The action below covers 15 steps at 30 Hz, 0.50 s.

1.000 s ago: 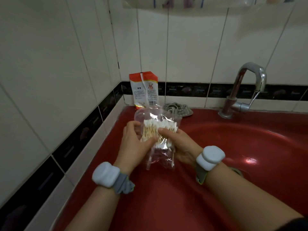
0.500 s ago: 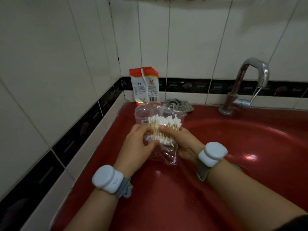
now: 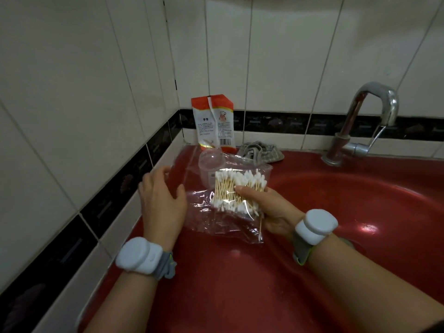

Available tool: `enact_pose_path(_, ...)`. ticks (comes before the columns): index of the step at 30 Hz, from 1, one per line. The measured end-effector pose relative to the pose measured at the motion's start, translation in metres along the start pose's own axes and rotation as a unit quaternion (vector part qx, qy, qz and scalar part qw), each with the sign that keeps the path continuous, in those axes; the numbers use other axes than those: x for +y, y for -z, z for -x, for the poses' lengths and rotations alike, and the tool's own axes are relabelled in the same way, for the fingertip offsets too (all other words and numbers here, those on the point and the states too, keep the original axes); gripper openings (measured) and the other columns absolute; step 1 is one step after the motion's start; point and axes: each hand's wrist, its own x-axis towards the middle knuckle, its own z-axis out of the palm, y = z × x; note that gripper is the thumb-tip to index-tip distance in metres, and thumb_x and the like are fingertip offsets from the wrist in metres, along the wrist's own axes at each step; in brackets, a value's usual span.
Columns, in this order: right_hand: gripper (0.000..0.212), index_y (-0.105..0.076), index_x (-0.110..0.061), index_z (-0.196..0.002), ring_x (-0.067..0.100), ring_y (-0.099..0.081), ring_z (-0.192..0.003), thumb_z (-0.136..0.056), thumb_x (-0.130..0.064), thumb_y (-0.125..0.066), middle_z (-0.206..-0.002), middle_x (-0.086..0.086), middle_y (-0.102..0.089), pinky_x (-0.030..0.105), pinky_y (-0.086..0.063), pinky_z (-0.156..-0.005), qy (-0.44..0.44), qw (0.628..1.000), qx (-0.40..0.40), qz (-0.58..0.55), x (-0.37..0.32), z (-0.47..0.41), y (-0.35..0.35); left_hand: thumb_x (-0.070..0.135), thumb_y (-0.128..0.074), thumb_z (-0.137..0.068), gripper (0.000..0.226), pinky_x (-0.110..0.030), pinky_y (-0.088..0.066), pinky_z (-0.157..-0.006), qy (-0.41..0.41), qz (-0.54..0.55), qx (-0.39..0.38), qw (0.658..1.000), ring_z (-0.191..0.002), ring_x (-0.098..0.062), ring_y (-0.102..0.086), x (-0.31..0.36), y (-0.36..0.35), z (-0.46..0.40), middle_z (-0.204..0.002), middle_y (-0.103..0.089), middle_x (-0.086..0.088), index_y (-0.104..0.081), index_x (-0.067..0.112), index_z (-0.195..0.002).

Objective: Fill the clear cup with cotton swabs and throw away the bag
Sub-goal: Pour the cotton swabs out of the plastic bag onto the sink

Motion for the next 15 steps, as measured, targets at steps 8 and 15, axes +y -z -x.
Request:
enact_pose_path(8, 0.018, -0.067, -0.002, -0.099, 0.026, -0.071, -0.082, -0.082, -0.006, -0.064, -0.097, 0.018, -0.071, 0.037, -0.060, -0.070, -0.014, 0.996, -0.085, 0.016, 0.001, 0.003, 0.000, 0.018, -0.065, -0.084, 0.004, -0.018, -0.047, -0.070, 0.063, 0.089, -0.227, 0.968, -0.069, -0.006, -0.059, 0.007, -0.009, -0.001, -0.077, -0.066, 0.005, -0.066, 0.021, -0.087)
enact_pose_path(15, 0.026, -0.065, -0.001, -0.105, 0.028, -0.069, -0.090, -0.080, -0.009, -0.065, -0.105, 0.020, -0.069, 0.040, -0.056, -0.084, -0.025, 0.993, -0.111, 0.029, 0.001, 0.002, 0.003, 0.012, -0.049, -0.095, 0.022, -0.024, -0.055, -0.075, 0.264, 0.379, -0.360, 0.811, -0.086, -0.016, -0.064, 0.010, -0.010, 0.003, -0.099, -0.069, -0.015, -0.065, -0.001, -0.102)
